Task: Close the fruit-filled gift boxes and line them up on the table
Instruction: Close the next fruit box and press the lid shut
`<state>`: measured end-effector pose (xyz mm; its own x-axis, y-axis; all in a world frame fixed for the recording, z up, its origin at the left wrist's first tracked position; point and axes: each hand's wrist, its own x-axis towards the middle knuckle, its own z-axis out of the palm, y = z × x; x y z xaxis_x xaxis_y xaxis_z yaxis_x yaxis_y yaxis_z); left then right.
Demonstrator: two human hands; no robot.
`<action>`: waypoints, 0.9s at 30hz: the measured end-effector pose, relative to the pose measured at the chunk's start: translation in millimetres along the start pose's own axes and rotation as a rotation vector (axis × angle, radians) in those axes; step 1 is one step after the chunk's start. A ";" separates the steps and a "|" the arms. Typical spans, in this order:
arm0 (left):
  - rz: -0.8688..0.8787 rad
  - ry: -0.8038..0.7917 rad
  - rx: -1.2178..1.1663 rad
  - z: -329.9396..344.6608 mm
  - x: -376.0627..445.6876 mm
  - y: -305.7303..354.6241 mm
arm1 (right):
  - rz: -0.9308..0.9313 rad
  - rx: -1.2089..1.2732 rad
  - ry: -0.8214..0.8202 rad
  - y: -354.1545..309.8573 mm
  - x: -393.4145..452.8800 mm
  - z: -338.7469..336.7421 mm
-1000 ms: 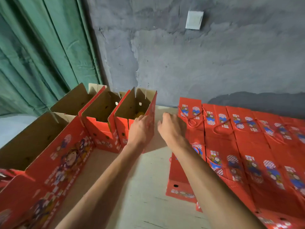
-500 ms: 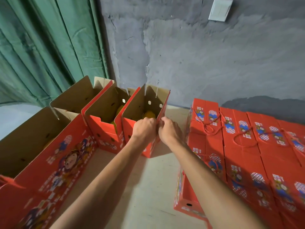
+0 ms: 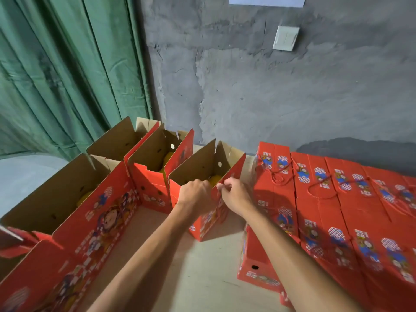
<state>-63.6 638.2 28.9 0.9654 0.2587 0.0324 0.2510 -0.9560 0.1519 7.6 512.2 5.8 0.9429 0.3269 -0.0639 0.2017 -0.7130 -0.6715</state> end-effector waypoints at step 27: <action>0.415 -0.492 -0.214 2.1 -264.3 119.8 | 0.097 -0.091 -0.091 77.4 -245.8 -36.4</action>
<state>-288.6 455.0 36.5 0.9110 -0.2651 -0.3159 -0.1173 -0.9009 0.4179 -198.9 354.1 -3.6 0.9319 0.3057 -0.1951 0.1377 -0.7960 -0.5894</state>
